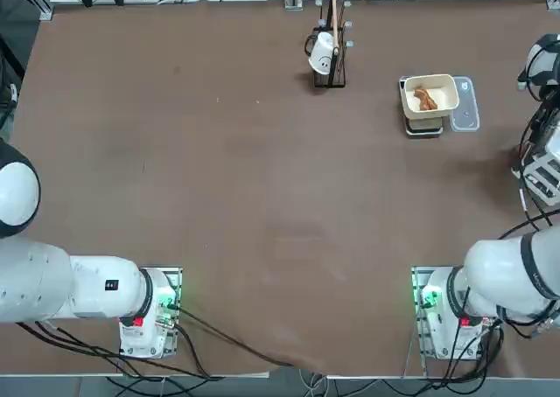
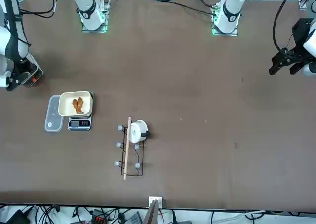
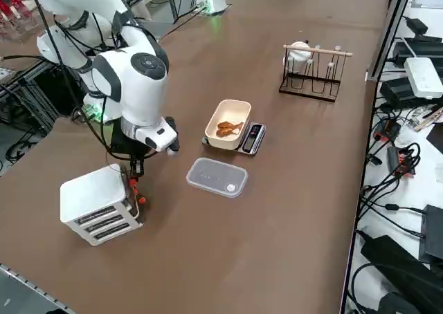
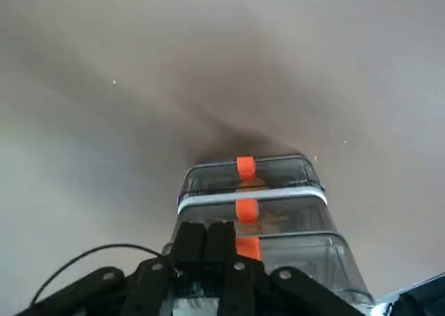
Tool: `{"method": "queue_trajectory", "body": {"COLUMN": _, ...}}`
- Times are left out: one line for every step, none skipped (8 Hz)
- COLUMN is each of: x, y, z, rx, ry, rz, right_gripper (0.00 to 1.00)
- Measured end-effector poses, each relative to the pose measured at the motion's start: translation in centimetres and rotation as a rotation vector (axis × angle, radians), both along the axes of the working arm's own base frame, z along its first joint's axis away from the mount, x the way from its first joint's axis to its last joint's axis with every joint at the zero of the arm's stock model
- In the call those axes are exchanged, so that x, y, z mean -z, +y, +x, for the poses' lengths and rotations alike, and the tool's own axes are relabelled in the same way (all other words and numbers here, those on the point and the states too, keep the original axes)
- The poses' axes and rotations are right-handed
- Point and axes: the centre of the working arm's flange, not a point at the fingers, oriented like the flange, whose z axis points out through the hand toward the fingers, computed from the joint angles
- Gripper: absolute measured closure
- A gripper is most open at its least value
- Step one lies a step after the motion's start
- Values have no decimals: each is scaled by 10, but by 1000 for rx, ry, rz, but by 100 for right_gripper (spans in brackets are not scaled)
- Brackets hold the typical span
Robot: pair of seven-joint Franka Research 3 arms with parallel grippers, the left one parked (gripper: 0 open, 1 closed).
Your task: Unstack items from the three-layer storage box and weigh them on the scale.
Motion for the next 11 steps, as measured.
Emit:
{"method": "queue_trajectory", "body": {"x": 0, "y": -5, "z": -3, "rx": 1, "ry": 6, "rz": -6, "right_gripper": 98}}
{"method": "queue_trajectory", "body": {"x": 0, "y": -6, "z": -4, "rx": 3, "ry": 6, "rz": -6, "right_gripper": 98}}
{"method": "queue_trajectory", "body": {"x": 0, "y": -6, "z": -4, "rx": 3, "ry": 6, "rz": -6, "right_gripper": 98}}
{"method": "queue_trajectory", "body": {"x": 0, "y": -6, "z": -4, "rx": 3, "ry": 6, "rz": -6, "right_gripper": 98}}
{"method": "queue_trajectory", "body": {"x": 0, "y": -6, "z": -4, "rx": 4, "ry": 5, "rz": -6, "right_gripper": 98}}
{"method": "queue_trajectory", "body": {"x": 0, "y": -6, "z": -4, "rx": 10, "ry": 1, "rz": -3, "right_gripper": 97}}
{"method": "queue_trajectory", "body": {"x": 0, "y": -3, "z": -1, "rx": 39, "ry": -24, "rz": 20, "right_gripper": 96}}
{"method": "queue_trajectory", "body": {"x": -2, "y": 8, "z": 9, "rx": 58, "ry": -61, "rz": 53, "right_gripper": 90}}
{"method": "queue_trajectory", "body": {"x": -5, "y": 21, "z": 24, "rx": 46, "ry": -86, "rz": 67, "right_gripper": 85}}
{"method": "queue_trajectory", "body": {"x": -5, "y": 30, "z": 37, "rx": 23, "ry": -111, "rz": 64, "right_gripper": 67}}
{"method": "queue_trajectory", "body": {"x": -1, "y": 32, "z": 44, "rx": 7, "ry": -134, "rz": 58, "right_gripper": 49}}
